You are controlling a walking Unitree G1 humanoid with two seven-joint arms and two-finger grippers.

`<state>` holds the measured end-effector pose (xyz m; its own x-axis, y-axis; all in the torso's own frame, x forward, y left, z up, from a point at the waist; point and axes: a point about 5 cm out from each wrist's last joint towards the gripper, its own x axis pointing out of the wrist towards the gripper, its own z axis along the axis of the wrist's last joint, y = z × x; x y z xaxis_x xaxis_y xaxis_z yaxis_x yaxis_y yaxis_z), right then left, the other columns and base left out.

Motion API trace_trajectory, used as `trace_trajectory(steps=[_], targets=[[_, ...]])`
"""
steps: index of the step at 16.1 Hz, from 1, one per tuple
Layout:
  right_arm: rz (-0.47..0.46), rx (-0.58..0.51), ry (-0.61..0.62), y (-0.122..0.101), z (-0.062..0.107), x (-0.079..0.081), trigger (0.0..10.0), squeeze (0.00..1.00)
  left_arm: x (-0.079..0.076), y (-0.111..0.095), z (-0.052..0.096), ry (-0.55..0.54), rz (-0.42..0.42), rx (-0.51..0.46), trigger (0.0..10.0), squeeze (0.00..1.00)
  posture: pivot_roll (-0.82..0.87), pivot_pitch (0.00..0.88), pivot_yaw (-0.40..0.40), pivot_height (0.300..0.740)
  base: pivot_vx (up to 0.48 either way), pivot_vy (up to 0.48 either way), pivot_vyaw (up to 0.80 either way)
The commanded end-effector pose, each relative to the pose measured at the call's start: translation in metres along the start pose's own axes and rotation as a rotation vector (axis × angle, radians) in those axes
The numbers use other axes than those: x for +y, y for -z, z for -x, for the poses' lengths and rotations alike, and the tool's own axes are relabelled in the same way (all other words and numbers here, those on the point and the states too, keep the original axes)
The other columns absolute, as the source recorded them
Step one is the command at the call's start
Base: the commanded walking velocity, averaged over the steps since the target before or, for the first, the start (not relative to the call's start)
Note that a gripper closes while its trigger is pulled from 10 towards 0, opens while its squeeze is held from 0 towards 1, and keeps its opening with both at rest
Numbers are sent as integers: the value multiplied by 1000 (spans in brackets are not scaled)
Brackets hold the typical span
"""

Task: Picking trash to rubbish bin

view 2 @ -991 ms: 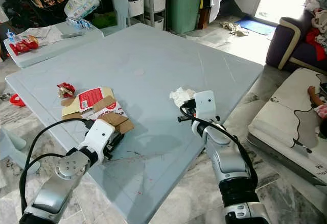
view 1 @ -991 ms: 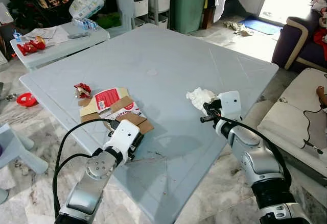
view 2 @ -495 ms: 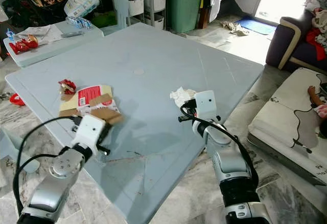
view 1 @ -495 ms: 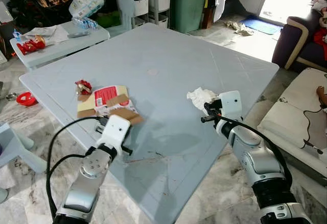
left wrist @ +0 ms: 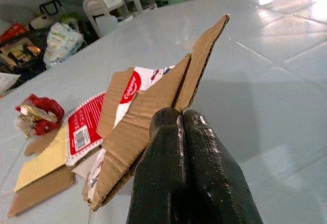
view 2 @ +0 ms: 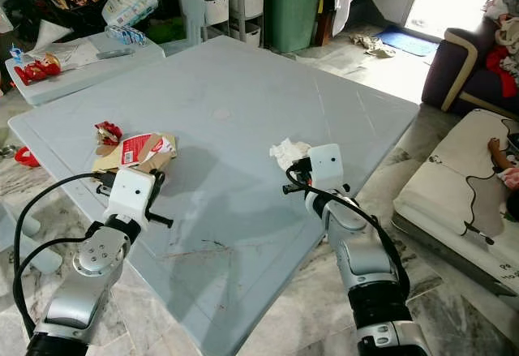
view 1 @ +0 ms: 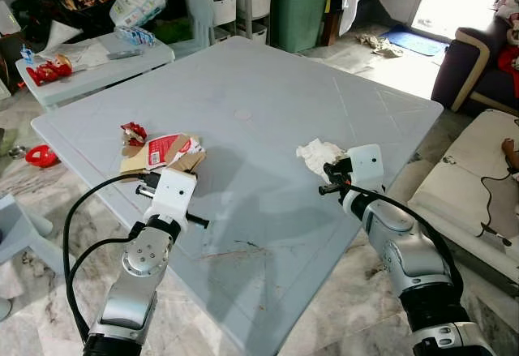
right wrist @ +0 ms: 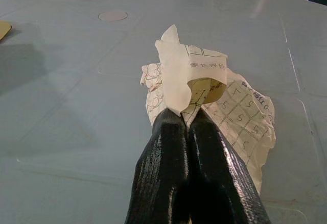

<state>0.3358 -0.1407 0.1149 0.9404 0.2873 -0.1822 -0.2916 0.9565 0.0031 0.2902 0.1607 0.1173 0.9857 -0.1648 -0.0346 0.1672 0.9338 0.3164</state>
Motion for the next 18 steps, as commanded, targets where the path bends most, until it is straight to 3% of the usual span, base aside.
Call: trace_trajectory(steps=[1, 3, 7, 10, 16, 18], targets=[[-5, -18, 5, -7, -4, -2, 0, 0, 3, -16, -8, -35, -17, -77, 0, 0, 58, 0, -49, 740, 0, 0, 0], [-4, -27, 4, -9, -7, -1, 0, 0, 5, -24, -11, -58, -45, -116, 0, 0, 67, 0, -52, 740, 0, 0, 0], [-17, -102, 1, -22, -8, 3, 0, 0, 18, -49, -14, -215, -133, -246, 0, 0, 74, 0, -58, 740, 0, 0, 0], [10, -125, 29, -25, -7, -2, 0, 0, 24, -58, -13, -290, -152, -292, 0, 0, 73, 0, -54, 740, 0, 0, 0], [10, -160, 24, -31, -9, 3, 0, 0, 24, -62, -17, -336, -115, -304, 0, 0, 72, 0, -50, 740, 0, 0, 667], [5, -159, 22, -29, -8, 1, 0, 0, 25, -58, -18, -341, -68, -281, 0, 0, 74, 0, -52, 740, 0, 0, 628]])
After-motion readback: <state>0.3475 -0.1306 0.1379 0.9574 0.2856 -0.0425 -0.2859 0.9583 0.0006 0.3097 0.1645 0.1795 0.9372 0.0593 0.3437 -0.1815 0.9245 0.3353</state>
